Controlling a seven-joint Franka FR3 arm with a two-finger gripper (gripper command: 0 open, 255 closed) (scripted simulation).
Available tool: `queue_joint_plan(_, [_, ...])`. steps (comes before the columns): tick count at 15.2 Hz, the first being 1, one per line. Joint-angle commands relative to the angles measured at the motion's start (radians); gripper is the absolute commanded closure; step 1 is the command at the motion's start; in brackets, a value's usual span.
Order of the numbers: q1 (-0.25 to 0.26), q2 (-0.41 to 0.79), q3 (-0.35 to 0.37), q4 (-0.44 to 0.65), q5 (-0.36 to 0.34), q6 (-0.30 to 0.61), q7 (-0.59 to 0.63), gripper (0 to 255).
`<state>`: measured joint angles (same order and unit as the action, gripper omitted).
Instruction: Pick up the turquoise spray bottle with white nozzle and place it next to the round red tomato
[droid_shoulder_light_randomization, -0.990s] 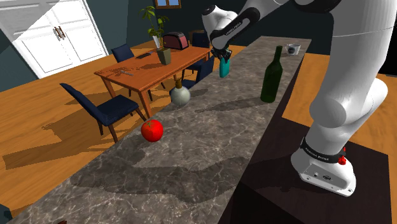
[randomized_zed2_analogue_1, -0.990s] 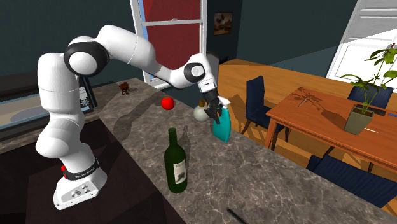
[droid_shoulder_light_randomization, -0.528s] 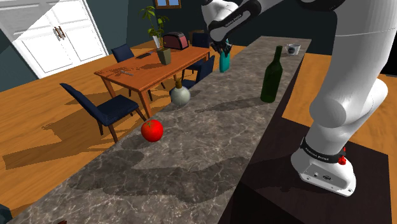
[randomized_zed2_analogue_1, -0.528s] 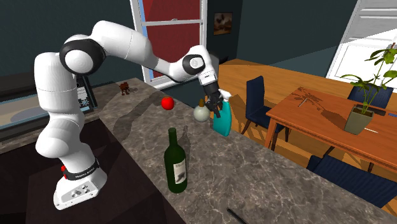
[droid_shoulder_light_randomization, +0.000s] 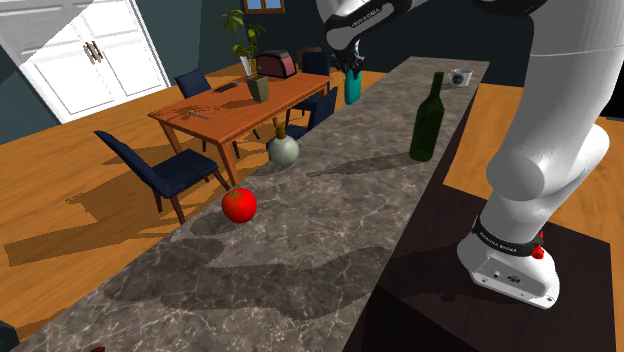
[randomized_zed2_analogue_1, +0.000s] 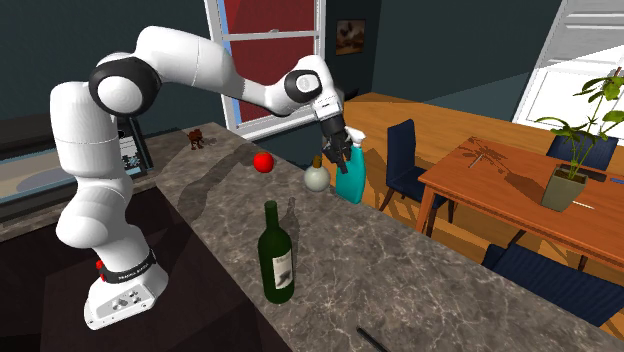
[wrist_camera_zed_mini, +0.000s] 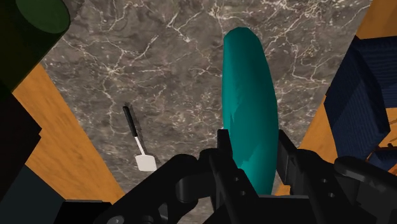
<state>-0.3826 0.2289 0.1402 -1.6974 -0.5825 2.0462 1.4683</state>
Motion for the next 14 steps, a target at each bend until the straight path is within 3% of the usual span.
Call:
queue_joint_plan(1, [-0.001, -0.009, 0.001, 0.013, 0.007, -0.018, -0.014, 255])
queue_joint_plan(14, [0.006, -0.021, 0.009, 0.163, 0.041, -0.162, -0.093, 255])
